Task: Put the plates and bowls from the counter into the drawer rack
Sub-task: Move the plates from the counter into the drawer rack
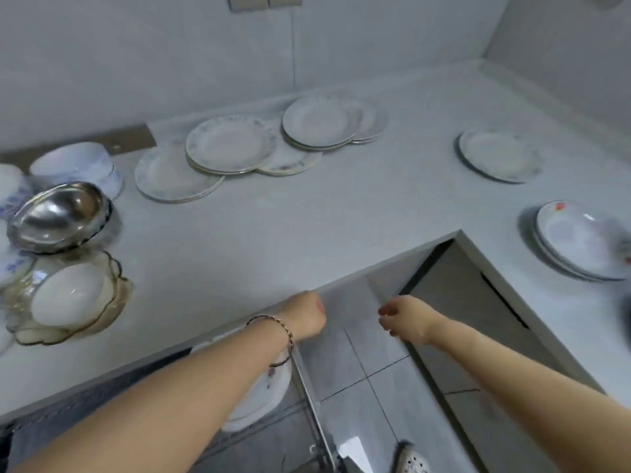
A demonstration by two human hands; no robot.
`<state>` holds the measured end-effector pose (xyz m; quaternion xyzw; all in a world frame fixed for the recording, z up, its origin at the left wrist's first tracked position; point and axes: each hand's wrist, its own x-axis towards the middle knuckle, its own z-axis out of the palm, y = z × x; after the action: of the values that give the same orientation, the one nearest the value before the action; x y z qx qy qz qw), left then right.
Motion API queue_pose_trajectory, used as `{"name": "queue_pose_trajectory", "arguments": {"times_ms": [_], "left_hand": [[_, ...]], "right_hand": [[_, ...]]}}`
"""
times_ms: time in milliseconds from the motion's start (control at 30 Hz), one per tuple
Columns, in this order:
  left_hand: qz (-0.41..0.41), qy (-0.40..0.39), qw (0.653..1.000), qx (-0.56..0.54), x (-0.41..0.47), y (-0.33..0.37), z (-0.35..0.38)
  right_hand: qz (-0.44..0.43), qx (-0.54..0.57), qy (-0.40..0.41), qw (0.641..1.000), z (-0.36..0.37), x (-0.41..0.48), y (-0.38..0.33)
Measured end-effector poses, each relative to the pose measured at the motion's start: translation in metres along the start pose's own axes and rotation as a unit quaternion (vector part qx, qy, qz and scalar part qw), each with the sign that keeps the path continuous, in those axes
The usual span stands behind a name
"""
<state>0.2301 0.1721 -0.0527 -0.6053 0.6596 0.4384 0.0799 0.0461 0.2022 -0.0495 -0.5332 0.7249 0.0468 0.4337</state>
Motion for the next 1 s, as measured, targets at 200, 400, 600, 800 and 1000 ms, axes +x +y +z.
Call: {"name": "queue_pose_trajectory", "arguments": {"times_ms": [200,400,600,800,1000], "left_hand": [[0.058,0.047,0.996,-0.039,0.033,0.160,-0.002],[0.080,0.070,0.993,-0.053,0.076,0.265,-0.006],[0.090,0.061,0.993,-0.043,0.148,0.317,-0.011],[0.030,0.011,0.995,-0.093,0.256,0.354,-0.033],[-0.038,-0.020,0.987,-0.154,0.369,0.388,-0.051]], "right_hand": [[0.010,-0.024,0.095,0.995,-0.146,-0.007,0.085],[0.057,0.033,0.120,0.991,-0.243,0.020,0.151],[0.089,0.080,0.148,0.982,-0.300,0.074,0.185],[0.132,0.098,0.168,0.972,-0.349,0.150,0.204],[0.220,0.194,0.217,0.931,-0.396,0.221,0.222]]}}
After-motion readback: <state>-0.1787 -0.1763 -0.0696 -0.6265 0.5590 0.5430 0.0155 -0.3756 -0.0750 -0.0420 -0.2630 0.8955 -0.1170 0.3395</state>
